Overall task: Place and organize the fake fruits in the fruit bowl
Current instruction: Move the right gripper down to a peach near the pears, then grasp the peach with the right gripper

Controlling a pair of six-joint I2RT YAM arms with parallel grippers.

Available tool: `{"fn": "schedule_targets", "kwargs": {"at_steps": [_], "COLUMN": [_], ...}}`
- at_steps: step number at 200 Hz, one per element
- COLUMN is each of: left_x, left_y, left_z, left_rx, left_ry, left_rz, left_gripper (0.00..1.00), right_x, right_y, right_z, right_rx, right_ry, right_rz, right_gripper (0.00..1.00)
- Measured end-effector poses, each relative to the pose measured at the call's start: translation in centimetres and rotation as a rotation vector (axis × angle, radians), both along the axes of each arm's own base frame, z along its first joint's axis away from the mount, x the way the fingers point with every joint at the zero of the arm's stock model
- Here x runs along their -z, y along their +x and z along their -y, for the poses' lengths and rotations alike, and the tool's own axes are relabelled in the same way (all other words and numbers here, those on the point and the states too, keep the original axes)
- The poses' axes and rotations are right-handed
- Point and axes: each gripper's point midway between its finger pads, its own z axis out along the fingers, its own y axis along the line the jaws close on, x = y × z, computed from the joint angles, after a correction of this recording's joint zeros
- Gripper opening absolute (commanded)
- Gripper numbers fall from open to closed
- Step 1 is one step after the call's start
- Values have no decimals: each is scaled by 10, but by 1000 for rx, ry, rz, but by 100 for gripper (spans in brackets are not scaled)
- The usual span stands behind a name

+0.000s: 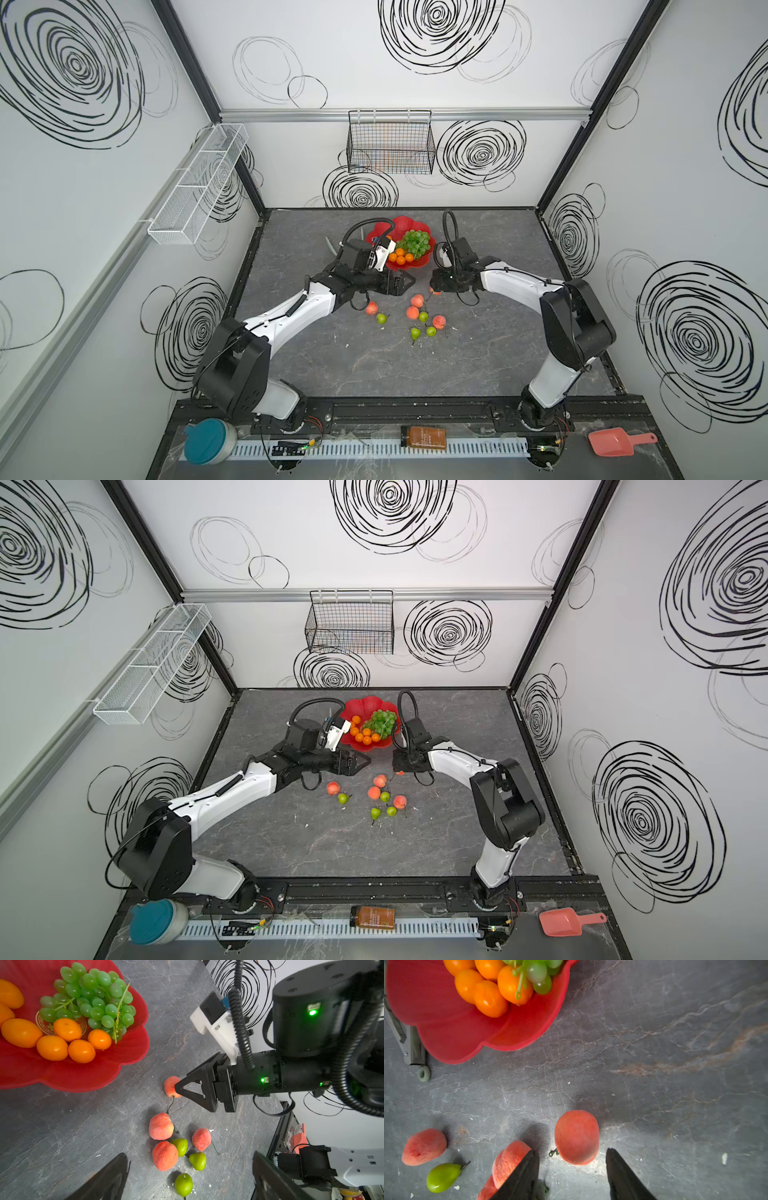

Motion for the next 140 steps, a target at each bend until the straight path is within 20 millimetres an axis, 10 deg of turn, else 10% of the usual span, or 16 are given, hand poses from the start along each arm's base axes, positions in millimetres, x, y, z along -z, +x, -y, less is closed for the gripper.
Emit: {"fn": "schedule_targets", "kwargs": {"at_steps": [140], "left_x": [-2], "left_y": [9], "left_z": [-12], "left_rx": [-25], "left_ry": [-21], "left_rz": [-12], "left_gripper": [96], "right_x": [22], "right_y": [2], "right_z": [-3], "right_rx": [-4], "right_ry": [-14], "right_rz": [-49], "right_gripper": [49]}}
